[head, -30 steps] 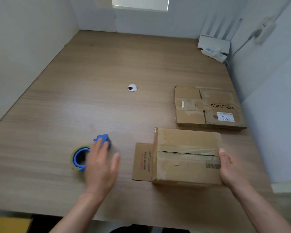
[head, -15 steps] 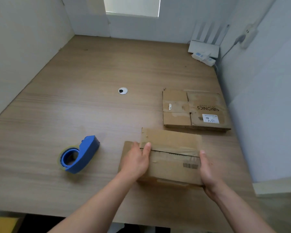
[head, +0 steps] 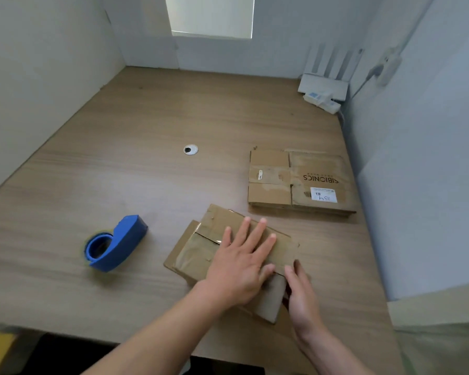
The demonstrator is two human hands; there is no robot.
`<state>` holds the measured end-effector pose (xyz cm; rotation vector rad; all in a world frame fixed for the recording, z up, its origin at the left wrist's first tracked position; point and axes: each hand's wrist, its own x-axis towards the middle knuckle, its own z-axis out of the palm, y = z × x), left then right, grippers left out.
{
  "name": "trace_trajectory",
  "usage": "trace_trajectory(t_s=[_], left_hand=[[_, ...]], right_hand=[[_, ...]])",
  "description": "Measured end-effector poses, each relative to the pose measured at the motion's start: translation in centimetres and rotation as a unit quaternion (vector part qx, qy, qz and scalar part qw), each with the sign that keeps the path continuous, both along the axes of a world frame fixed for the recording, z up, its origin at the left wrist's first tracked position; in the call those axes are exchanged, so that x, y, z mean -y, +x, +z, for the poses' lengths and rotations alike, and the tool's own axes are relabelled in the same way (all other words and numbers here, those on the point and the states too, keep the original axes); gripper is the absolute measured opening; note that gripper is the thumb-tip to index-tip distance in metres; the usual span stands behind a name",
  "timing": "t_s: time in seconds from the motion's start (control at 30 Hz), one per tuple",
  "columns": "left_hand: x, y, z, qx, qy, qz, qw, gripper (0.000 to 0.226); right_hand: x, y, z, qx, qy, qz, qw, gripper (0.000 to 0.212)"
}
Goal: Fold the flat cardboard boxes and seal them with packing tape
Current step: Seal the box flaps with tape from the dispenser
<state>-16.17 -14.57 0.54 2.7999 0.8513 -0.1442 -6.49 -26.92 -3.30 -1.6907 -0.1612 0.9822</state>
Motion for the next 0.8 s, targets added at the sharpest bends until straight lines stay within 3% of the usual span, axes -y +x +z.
trace_trajectory(t_s=[0.13,0.23,0.37,0.47,0.57,0.63,0.8], left_hand=[[-1.1,-4.2,0.4,-0.003,-0.035,0.285,0.958,0.076],[-1.7,-4.7,0.1,0.034,-0.043,0.301,0.952,0.069],[-3.8,-4.8,0.1,0.137,-0.052,0.266,0.953,0.057],[-4.4,-6.0,0.3,0.219,-0.025,0.391,0.894,0.056],[-1.7,-6.8,0.8,0.236,-0.118,0.474,0.84,0.081],[0.7,-7.3,0.6,0.235,-0.164,0.446,0.848,0.092],[-0.7,-8.0,-0.9,0.233,-0.171,0.347,0.892,0.088]], right_hand=[[0.2,2.9,1.4,0.217,-0.018,0.139,0.966,0.086],[-0.6,4.5,2.9,0.241,-0.003,0.214,0.947,0.078],[-0.6,5.0,4.0,0.283,-0.084,0.259,0.92,0.052],[0.8,3.9,3.9,0.303,-0.124,0.281,0.902,0.052],[1.9,2.0,3.4,0.313,-0.144,0.306,0.888,0.063],[2.0,1.1,2.9,0.311,-0.149,0.313,0.885,0.064],[0.8,-1.0,3.1,0.302,-0.127,0.311,0.892,0.047]])
